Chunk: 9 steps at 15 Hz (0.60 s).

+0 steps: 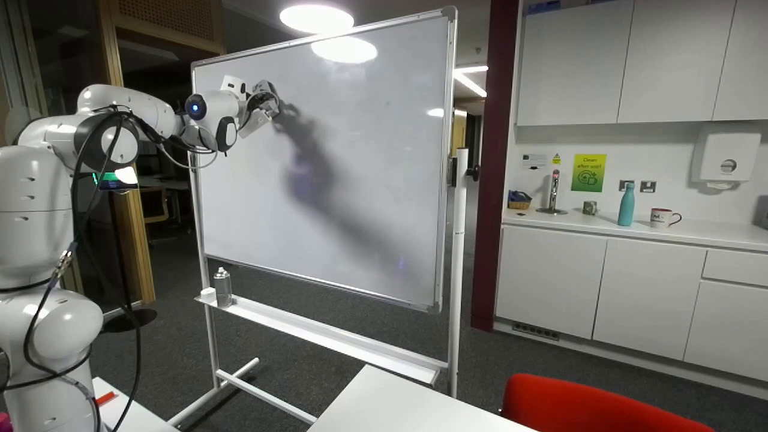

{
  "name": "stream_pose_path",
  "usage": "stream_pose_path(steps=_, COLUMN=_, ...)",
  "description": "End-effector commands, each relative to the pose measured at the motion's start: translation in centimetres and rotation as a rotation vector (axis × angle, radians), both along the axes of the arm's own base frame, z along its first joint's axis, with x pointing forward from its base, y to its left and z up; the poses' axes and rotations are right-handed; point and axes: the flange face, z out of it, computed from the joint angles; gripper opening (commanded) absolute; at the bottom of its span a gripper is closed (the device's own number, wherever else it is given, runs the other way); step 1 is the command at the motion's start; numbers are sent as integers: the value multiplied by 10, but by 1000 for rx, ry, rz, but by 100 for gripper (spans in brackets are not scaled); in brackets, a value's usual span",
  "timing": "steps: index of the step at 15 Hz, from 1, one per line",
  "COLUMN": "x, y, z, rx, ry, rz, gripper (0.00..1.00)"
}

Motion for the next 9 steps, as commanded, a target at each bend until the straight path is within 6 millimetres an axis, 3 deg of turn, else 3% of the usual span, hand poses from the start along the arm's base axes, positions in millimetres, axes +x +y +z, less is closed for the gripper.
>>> stream_pose_path(steps=1, x=20, y=26, z=-44, rx=-39, ry=67, rz=46, gripper=35)
stream_pose_path(steps=5, x=21, y=45, z=-68, rx=-87, ry=104, rz=80, gripper=35)
stream_pose_path(steps=9, x=22, y=49, z=-71, rx=-96, ry=105, rz=96, gripper=35)
